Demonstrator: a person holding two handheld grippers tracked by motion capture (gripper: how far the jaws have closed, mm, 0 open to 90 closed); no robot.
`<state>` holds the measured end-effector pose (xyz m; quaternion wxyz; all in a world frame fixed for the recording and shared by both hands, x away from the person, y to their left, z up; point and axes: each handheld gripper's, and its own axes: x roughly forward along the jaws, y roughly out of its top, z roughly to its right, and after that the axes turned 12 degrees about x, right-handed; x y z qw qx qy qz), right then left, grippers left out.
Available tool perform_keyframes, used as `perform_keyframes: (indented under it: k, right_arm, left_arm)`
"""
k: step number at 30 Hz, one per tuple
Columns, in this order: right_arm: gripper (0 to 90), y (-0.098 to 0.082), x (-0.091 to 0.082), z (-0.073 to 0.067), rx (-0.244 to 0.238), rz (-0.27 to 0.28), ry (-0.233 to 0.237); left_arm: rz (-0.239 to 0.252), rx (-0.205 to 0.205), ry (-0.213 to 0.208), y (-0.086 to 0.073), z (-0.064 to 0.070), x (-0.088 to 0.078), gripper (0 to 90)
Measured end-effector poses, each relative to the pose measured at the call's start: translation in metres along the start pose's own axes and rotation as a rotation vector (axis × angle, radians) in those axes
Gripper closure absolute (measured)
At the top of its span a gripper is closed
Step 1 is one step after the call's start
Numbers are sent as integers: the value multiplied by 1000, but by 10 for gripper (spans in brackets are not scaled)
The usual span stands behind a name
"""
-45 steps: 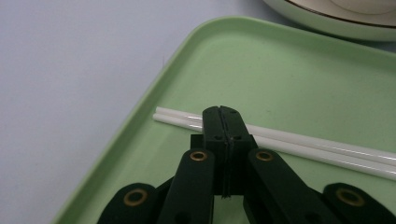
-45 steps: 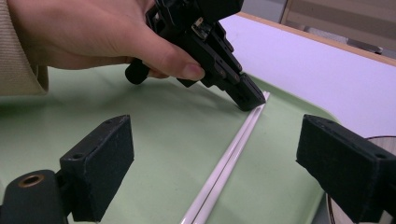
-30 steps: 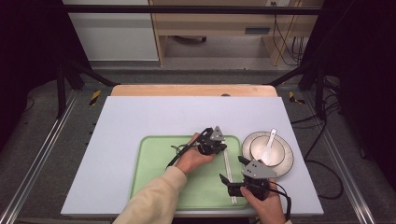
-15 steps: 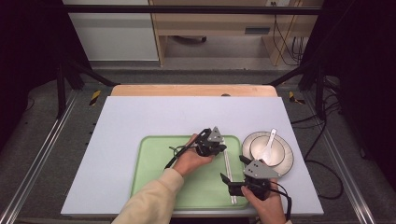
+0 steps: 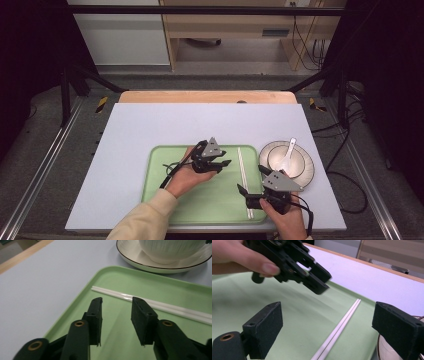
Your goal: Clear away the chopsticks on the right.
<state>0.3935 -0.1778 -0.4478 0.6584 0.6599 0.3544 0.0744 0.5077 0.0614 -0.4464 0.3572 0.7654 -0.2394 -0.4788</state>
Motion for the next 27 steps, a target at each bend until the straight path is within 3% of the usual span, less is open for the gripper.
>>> perform_keyframes:
  k: [14,27]
  right_arm:
    - [78,0,0,1,-1,3,-14]
    - [71,0,-1,3,-2,11,-35]
  left_arm:
    - [91,-63,160,-37,4,-75,233]
    - [194,-129,371,-97,12,-175,44]
